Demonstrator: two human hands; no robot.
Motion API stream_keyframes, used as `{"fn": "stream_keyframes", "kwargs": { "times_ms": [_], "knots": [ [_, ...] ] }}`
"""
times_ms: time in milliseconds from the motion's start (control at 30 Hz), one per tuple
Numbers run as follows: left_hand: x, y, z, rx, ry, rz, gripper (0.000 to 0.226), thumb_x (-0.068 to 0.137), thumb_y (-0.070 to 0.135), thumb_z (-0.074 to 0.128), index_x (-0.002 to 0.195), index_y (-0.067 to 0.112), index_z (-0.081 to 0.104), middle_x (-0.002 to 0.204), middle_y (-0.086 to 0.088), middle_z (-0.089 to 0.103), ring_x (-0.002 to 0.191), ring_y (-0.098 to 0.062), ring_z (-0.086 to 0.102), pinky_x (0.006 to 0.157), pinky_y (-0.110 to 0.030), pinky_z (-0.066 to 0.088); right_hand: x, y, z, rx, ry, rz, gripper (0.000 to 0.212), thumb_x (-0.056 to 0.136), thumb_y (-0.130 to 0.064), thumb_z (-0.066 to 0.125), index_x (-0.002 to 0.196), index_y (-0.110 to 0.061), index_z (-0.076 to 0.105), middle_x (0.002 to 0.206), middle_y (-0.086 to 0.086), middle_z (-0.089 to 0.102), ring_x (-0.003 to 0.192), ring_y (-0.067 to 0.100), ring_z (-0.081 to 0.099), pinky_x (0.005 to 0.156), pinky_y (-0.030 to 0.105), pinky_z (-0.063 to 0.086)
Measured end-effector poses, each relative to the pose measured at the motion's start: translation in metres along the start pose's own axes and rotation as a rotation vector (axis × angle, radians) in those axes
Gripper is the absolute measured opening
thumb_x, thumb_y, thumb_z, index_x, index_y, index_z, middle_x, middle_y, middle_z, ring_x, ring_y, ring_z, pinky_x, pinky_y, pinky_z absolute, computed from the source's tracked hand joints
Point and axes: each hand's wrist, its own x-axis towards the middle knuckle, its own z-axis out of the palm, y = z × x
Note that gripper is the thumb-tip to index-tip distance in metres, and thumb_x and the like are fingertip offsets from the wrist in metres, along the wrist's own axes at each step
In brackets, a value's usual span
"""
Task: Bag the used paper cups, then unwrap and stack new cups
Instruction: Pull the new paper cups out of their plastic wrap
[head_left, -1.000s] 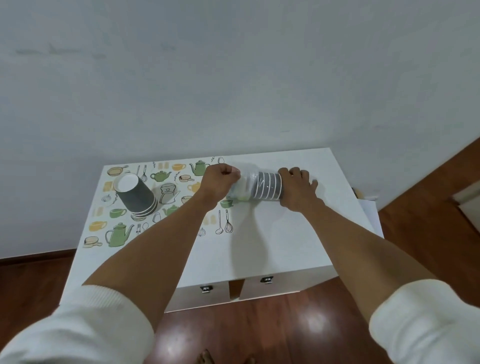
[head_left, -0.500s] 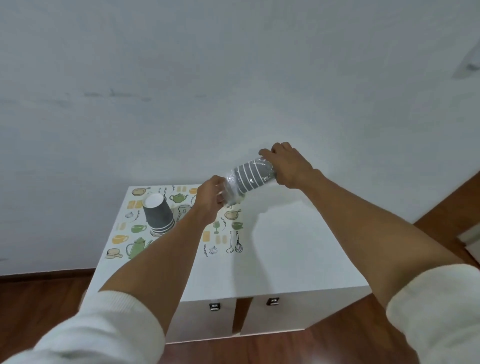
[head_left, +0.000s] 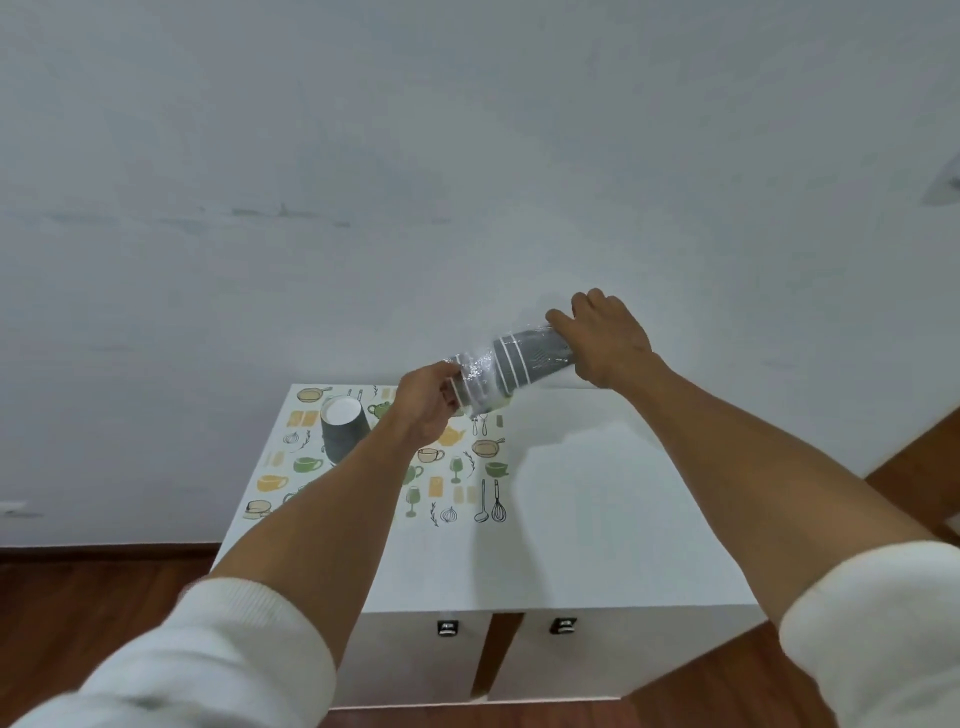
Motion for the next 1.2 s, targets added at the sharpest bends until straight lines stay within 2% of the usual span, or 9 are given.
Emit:
{"fn": "stream_keyframes", "kwargs": {
  "times_ms": [167, 333, 500, 567, 667, 767, 933, 1067, 1200],
  "knots": [
    [-0.006, 0.002, 0.004, 0.007, 0.020, -0.025, 0.004, 0.094, -0.001, 0.056, 0.095, 0.000, 0.060, 0.084, -0.011, 0.057, 0.073, -0.026, 0.060, 0.074, -0.039, 0.048, -0.004, -0.010, 0.000, -0.038, -0.041, 0.040, 0.052, 0.072, -0.031, 0.078, 0.120, -0.025, 0.058, 0.103, 0.006, 0.062, 0.100, 0.029, 0.056, 0.086, 0.038, 0.037],
    [-0.006, 0.003, 0.000, 0.031, -0.016, 0.004, 0.009, 0.090, 0.005, 0.066, 0.098, 0.004, 0.068, 0.092, -0.009, 0.066, 0.078, -0.023, 0.066, 0.073, -0.034, 0.051, -0.008, -0.013, -0.006, -0.012, -0.114, 0.103, 0.033, 0.087, -0.018, 0.068, 0.116, -0.013, 0.054, 0.097, 0.006, 0.072, 0.090, 0.030, 0.067, 0.075, 0.034, 0.032],
    [-0.010, 0.004, -0.005, 0.109, -0.030, -0.012, 0.014, 0.092, 0.015, 0.050, 0.098, 0.013, 0.063, 0.083, -0.002, 0.064, 0.055, -0.012, 0.060, 0.059, -0.029, 0.040, -0.014, -0.009, -0.011, 0.004, -0.128, 0.114, 0.024, 0.089, -0.005, 0.055, 0.112, -0.012, 0.055, 0.101, 0.009, 0.070, 0.088, 0.032, 0.065, 0.075, 0.032, 0.030],
    [-0.012, 0.003, -0.006, 0.111, -0.003, 0.002, 0.020, 0.093, 0.013, 0.048, 0.100, 0.011, 0.066, 0.081, -0.003, 0.066, 0.061, -0.017, 0.060, 0.064, -0.030, 0.041, -0.016, -0.011, -0.007, 0.023, -0.133, 0.114, 0.048, 0.088, -0.017, 0.064, 0.132, -0.016, 0.045, 0.104, 0.007, 0.070, 0.088, 0.031, 0.064, 0.083, 0.036, 0.035],
    [-0.010, -0.001, -0.012, 0.151, 0.045, 0.016, 0.017, 0.093, 0.011, 0.054, 0.091, 0.007, 0.070, 0.078, -0.008, 0.064, 0.071, -0.025, 0.057, 0.079, -0.037, 0.043, -0.019, -0.008, 0.003, 0.157, -0.249, 0.107, 0.122, 0.069, -0.037, 0.086, 0.157, -0.038, 0.001, 0.144, 0.010, 0.043, 0.118, 0.034, 0.051, 0.098, 0.052, 0.036],
    [-0.011, -0.003, -0.013, 0.155, 0.061, 0.020, 0.020, 0.090, 0.013, 0.062, 0.099, -0.001, 0.073, 0.088, -0.015, 0.064, 0.086, -0.031, 0.056, 0.086, -0.042, 0.042, -0.024, -0.011, 0.007, 0.357, -0.442, -0.006, 0.143, 0.055, -0.043, 0.092, 0.153, -0.052, -0.012, 0.162, -0.001, 0.018, 0.139, 0.032, 0.035, 0.106, 0.061, 0.031],
    [-0.016, -0.009, -0.001, 0.196, 0.030, 0.041, 0.017, 0.090, 0.006, 0.061, 0.095, -0.007, 0.072, 0.074, -0.009, 0.064, 0.067, -0.025, 0.059, 0.073, -0.034, 0.047, -0.023, -0.041, 0.007, 0.469, -0.379, -0.024, 0.121, 0.053, -0.079, 0.077, 0.151, -0.036, 0.020, 0.137, -0.004, 0.055, 0.126, 0.028, 0.053, 0.101, 0.052, 0.033],
    [-0.017, -0.010, 0.006, 0.244, 0.013, 0.053, 0.025, 0.088, -0.007, 0.054, 0.065, 0.003, 0.059, 0.050, 0.000, 0.052, 0.045, -0.015, 0.048, 0.044, -0.018, 0.040, -0.024, -0.055, 0.003, 0.558, -0.291, -0.040, 0.113, 0.057, -0.067, 0.080, 0.148, -0.041, 0.019, 0.116, -0.006, 0.056, 0.104, 0.023, 0.060, 0.089, 0.044, 0.044],
    [-0.019, -0.007, 0.008, 0.270, 0.013, 0.061, 0.021, 0.085, -0.008, 0.059, 0.067, 0.004, 0.061, 0.054, -0.002, 0.052, 0.051, -0.019, 0.046, 0.049, -0.023, 0.040, -0.024, -0.057, 0.003, 0.545, -0.270, -0.068, 0.081, 0.064, -0.049, 0.079, 0.132, -0.044, 0.036, 0.099, -0.004, 0.052, 0.090, 0.028, 0.062, 0.071, 0.036, 0.048]
  ]
}}
